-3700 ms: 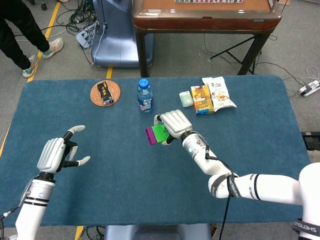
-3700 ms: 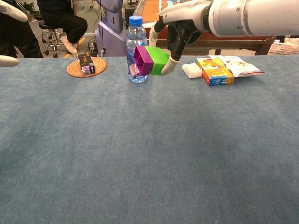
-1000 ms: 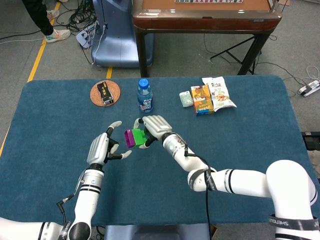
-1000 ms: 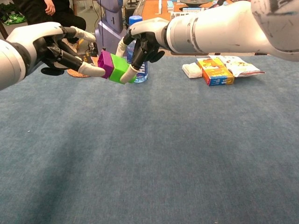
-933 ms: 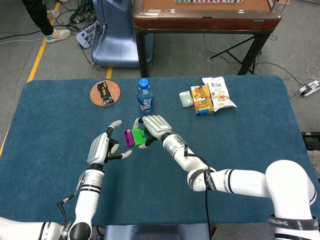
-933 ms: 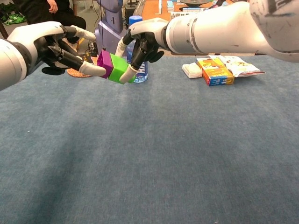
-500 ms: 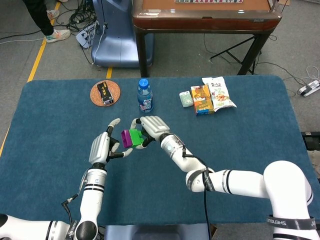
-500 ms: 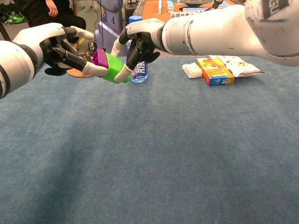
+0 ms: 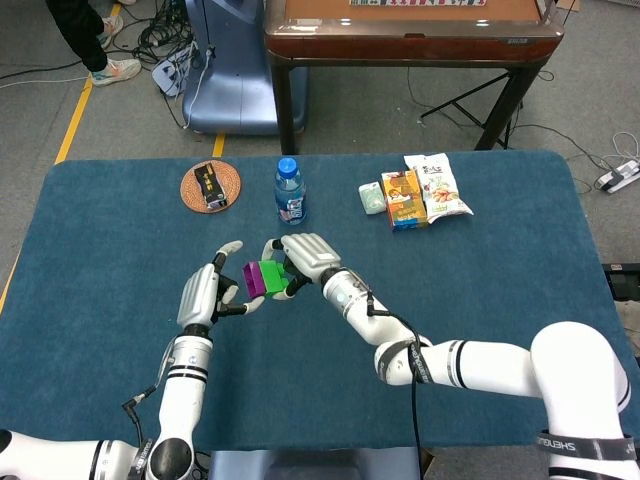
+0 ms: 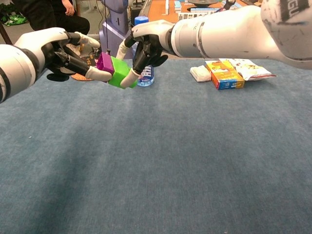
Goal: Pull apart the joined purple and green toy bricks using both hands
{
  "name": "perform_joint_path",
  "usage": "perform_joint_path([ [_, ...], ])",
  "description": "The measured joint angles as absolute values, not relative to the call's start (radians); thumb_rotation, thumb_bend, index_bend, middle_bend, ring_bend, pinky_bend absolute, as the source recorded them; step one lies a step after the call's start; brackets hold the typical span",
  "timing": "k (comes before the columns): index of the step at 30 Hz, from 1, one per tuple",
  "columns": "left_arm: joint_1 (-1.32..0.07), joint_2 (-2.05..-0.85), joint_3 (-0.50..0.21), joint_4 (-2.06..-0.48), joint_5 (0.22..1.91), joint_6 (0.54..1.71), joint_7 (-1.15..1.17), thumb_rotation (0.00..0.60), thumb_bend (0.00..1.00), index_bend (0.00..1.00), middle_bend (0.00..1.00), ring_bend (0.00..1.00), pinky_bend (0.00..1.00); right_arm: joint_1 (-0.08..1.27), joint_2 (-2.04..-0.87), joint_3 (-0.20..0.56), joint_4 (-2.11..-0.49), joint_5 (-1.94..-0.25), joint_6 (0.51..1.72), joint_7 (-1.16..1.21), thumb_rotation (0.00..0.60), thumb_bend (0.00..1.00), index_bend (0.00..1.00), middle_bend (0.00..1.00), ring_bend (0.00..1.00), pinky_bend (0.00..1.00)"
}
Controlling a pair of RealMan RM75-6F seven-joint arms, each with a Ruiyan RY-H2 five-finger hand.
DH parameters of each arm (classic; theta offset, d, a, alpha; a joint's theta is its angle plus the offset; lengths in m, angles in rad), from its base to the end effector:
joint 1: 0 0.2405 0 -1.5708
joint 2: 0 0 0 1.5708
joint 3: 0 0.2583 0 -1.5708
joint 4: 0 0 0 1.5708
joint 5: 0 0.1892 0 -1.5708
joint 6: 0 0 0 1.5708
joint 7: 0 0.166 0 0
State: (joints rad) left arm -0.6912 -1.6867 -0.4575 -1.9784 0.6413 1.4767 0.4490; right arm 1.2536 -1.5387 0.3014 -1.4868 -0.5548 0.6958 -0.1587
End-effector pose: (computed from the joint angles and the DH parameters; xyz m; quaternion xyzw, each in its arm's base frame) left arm -0.0890 0.3266 0.0350 -0.4519 -0.6202 -0.4903 0.4131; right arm 0.0180 -0.4098 -0.0247 0.7157 -0.5206 0.3966 0.2437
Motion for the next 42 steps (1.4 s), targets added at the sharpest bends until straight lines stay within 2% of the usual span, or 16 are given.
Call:
perform_joint_path([
  [10,-0.681,-1.671,-0.462,-1.980,0.626,1.457,0.429,0.600,0.00,0.31,0.97,1.00,1.00,1.248,-1.533,0.296,-1.493,-0.566,0.695,-0.156,0.600,0.00,0.56,1.00,1.00,1.00],
  [27,-0.684,-1.660,-0.461,-1.985,0.615,1.439,0.419,0.600,0.00,0.35,0.97,1.00,1.00,1.237,-1.534,0.298,-1.489,-0.599,0.682,-0.130,0.600,0.00,0.56,1.00,1.00,1.00],
  [37,-0.691,-1.660,-0.462,-1.989,0.613,1.440,0.422,0.600,0.00,0.50,0.97,1.00,1.00,1.232,-1.533,0.300,-1.492,-0.615,0.680,-0.120,0.600,0.00,0.56,1.00,1.00,1.00],
  [42,-0.692,-1.660,-0.462,-1.989,0.613,1.442,0.421,0.600,0.00,0.54,0.98,1.00,1.00,1.230,-1.531,0.298,-1.493,-0.619,0.681,-0.118,0.600,0.00,0.56,1.00,1.00,1.00],
])
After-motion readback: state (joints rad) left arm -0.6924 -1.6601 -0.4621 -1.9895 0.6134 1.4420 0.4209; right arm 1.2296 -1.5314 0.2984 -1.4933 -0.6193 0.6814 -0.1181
